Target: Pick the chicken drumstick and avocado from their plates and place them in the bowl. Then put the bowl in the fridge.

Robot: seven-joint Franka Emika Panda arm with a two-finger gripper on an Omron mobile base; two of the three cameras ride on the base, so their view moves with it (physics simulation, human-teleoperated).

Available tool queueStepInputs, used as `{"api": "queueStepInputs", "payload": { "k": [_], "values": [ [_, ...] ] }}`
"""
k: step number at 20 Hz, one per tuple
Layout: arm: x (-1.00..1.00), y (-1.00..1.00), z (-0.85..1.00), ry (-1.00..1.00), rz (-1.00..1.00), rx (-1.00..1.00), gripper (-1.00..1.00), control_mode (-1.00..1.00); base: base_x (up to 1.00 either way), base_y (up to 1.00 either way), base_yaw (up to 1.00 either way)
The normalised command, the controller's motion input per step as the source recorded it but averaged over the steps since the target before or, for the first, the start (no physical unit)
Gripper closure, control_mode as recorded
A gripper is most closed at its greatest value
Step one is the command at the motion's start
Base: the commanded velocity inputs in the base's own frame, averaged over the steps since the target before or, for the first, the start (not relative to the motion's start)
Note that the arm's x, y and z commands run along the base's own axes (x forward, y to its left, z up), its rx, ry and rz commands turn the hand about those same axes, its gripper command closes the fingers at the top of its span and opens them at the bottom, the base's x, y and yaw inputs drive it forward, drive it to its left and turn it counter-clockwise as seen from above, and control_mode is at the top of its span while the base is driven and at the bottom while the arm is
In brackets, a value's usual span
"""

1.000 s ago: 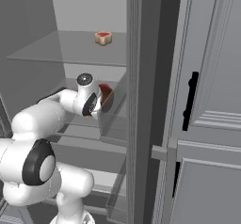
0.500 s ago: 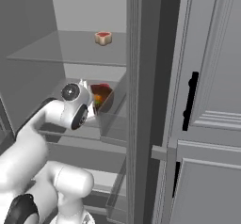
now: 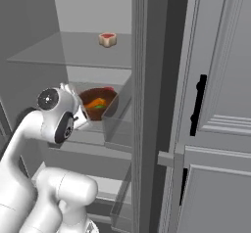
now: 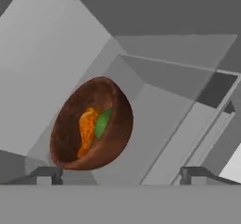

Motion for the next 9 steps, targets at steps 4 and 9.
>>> {"api": "queueStepInputs", "payload": {
  "k": [4,9],
  "values": [
    [-0.37,0.07,0.51,0.18,0.45,-0.23,-1.0,-1.0,0.0,0.0,0.0],
    [-0.35,0.45,0.38,0.25,0.31,-0.34,-1.0,-1.0,0.0,0.0,0.0]
  ]
}}
